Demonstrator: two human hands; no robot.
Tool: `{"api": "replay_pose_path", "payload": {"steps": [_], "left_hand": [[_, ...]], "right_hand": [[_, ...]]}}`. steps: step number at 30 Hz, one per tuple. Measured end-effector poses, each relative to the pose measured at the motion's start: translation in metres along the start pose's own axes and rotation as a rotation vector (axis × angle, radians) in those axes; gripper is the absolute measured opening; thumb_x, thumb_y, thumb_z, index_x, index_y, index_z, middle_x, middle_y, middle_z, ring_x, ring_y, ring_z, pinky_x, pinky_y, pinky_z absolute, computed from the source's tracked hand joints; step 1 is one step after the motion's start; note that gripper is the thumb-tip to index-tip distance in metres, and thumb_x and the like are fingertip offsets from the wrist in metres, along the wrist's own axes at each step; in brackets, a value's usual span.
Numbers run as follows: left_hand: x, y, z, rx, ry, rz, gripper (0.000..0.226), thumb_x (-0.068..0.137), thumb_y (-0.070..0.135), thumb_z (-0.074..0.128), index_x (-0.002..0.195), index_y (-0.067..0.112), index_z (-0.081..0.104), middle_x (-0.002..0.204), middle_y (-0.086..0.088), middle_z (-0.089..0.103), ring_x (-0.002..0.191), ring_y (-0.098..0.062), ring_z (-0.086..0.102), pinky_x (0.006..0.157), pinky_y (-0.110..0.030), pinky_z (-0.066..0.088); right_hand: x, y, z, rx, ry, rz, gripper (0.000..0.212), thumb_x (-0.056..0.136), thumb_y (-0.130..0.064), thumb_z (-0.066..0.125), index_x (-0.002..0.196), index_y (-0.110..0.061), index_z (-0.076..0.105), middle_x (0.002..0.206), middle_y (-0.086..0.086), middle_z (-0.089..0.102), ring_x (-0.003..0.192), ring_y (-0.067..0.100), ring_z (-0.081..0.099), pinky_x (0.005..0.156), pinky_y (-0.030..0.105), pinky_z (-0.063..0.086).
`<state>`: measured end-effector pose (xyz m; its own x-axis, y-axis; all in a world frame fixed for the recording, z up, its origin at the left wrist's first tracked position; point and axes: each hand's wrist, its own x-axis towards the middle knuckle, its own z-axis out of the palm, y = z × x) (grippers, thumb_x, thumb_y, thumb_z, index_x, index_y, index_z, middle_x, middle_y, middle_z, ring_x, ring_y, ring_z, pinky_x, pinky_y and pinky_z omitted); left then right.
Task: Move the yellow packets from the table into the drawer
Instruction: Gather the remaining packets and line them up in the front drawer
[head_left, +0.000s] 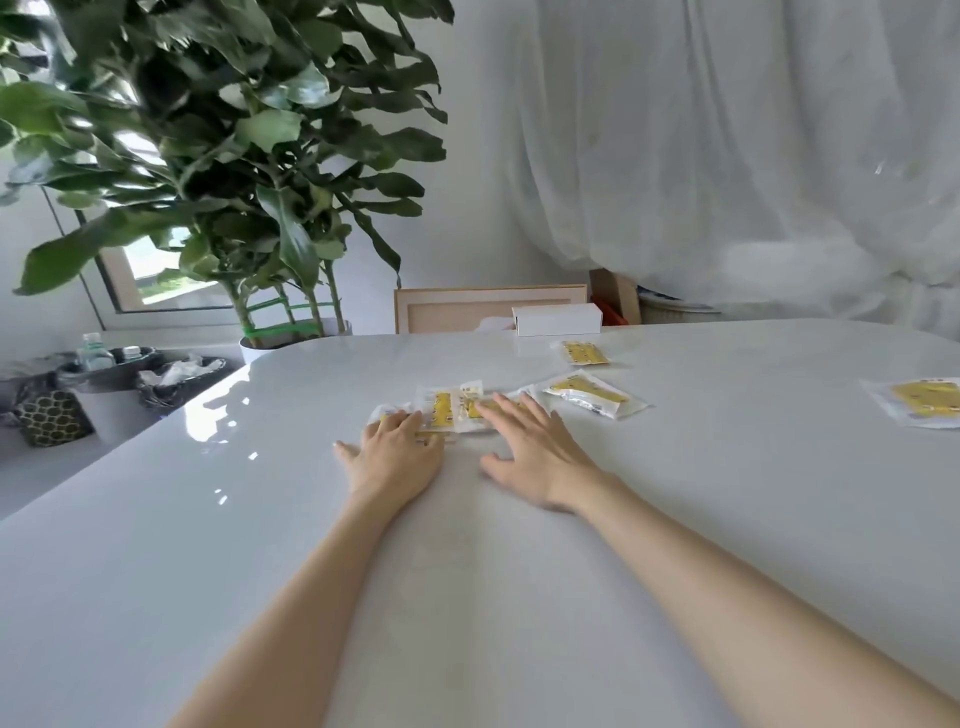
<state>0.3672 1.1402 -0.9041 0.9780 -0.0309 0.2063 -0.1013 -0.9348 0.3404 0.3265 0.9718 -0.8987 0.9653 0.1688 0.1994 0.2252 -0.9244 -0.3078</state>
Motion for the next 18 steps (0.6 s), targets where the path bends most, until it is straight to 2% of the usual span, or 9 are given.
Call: {"api": "replay_pose_path", "payload": {"steps": [3, 5, 7, 10, 13, 14, 15, 17, 18], "left_hand": [[-0.005, 0.0, -0.003, -0.041, 0.027, 0.01, 0.046, 0.092, 0.026, 0.033, 0.134, 0.04, 0.046, 0.146, 0.009, 0.038, 0.134, -0.019, 0.029, 0.11, -0.049, 0.012], [-0.01, 0.0, -0.006, -0.051, 0.077, 0.036, 0.046, 0.092, 0.02, 0.034, 0.127, 0.04, 0.054, 0.135, 0.008, 0.048, 0.128, -0.019, 0.034, 0.11, -0.047, 0.013], [-0.014, -0.001, -0.011, -0.084, 0.155, 0.092, 0.043, 0.088, 0.015, 0.038, 0.111, 0.038, 0.067, 0.116, 0.009, 0.059, 0.116, -0.014, 0.042, 0.105, -0.04, 0.014], [-0.023, -0.001, -0.022, -0.33, 0.165, 0.141, 0.043, 0.083, 0.017, 0.035, 0.083, 0.035, 0.074, 0.081, 0.012, 0.069, 0.088, 0.0, 0.051, 0.088, -0.026, 0.024], [-0.028, 0.003, -0.027, -0.59, 0.118, 0.112, 0.041, 0.086, 0.013, 0.038, 0.081, 0.031, 0.074, 0.059, 0.0, 0.065, 0.055, -0.011, 0.052, 0.058, -0.022, 0.04], [-0.028, 0.004, -0.026, -0.569, 0.163, 0.125, 0.039, 0.086, 0.013, 0.039, 0.083, 0.03, 0.074, 0.06, -0.003, 0.064, 0.053, -0.015, 0.049, 0.055, -0.024, 0.041], [-0.027, 0.004, -0.025, -0.524, 0.212, 0.139, 0.036, 0.087, 0.015, 0.041, 0.087, 0.031, 0.073, 0.065, -0.001, 0.064, 0.06, -0.017, 0.049, 0.062, -0.027, 0.043], [-0.023, 0.003, -0.022, -0.436, 0.225, 0.136, 0.028, 0.091, 0.028, 0.044, 0.108, 0.034, 0.066, 0.095, 0.007, 0.063, 0.096, -0.019, 0.052, 0.09, -0.037, 0.042], [-0.022, 0.003, -0.021, -0.388, 0.159, 0.093, 0.032, 0.093, 0.038, 0.044, 0.122, 0.035, 0.057, 0.116, 0.005, 0.058, 0.117, -0.023, 0.044, 0.102, -0.041, 0.034]], "right_hand": [[0.007, 0.003, 0.001, -0.031, -0.062, 0.053, 0.058, 0.095, -0.039, 0.034, 0.151, -0.036, 0.019, 0.161, -0.008, 0.005, 0.149, 0.016, -0.002, 0.119, 0.047, -0.002], [0.007, 0.004, 0.001, -0.054, -0.018, 0.07, 0.052, 0.096, -0.037, 0.033, 0.147, -0.036, 0.029, 0.159, -0.006, 0.018, 0.147, 0.016, 0.013, 0.118, 0.049, 0.004], [0.003, 0.004, 0.002, -0.074, 0.058, 0.083, 0.048, 0.095, -0.035, 0.034, 0.143, -0.036, 0.035, 0.151, -0.006, 0.032, 0.139, 0.02, 0.026, 0.116, 0.051, 0.012], [-0.008, 0.004, 0.001, -0.138, 0.128, 0.1, 0.043, 0.095, -0.031, 0.033, 0.137, -0.031, 0.044, 0.135, -0.003, 0.043, 0.122, 0.026, 0.035, 0.108, 0.045, 0.026], [-0.023, 0.008, -0.004, -0.184, 0.231, 0.101, 0.038, 0.097, -0.028, 0.032, 0.121, -0.023, 0.06, 0.12, -0.001, 0.05, 0.109, 0.024, 0.04, 0.096, 0.036, 0.034], [-0.028, 0.01, -0.007, -0.19, 0.278, 0.1, 0.036, 0.097, -0.028, 0.033, 0.114, -0.02, 0.064, 0.116, -0.001, 0.053, 0.107, 0.024, 0.041, 0.093, 0.036, 0.036], [-0.033, 0.014, -0.009, -0.19, 0.321, 0.101, 0.034, 0.097, -0.028, 0.035, 0.106, -0.017, 0.065, 0.111, 0.0, 0.056, 0.105, 0.025, 0.043, 0.089, 0.035, 0.038], [-0.042, 0.022, -0.012, -0.141, 0.376, 0.121, 0.031, 0.097, -0.03, 0.039, 0.09, -0.012, 0.063, 0.103, 0.001, 0.059, 0.103, 0.027, 0.043, 0.083, 0.036, 0.041], [-0.045, 0.026, -0.013, -0.079, 0.385, 0.141, 0.03, 0.096, -0.033, 0.043, 0.086, -0.012, 0.061, 0.101, 0.001, 0.059, 0.103, 0.028, 0.044, 0.082, 0.036, 0.043]]}}
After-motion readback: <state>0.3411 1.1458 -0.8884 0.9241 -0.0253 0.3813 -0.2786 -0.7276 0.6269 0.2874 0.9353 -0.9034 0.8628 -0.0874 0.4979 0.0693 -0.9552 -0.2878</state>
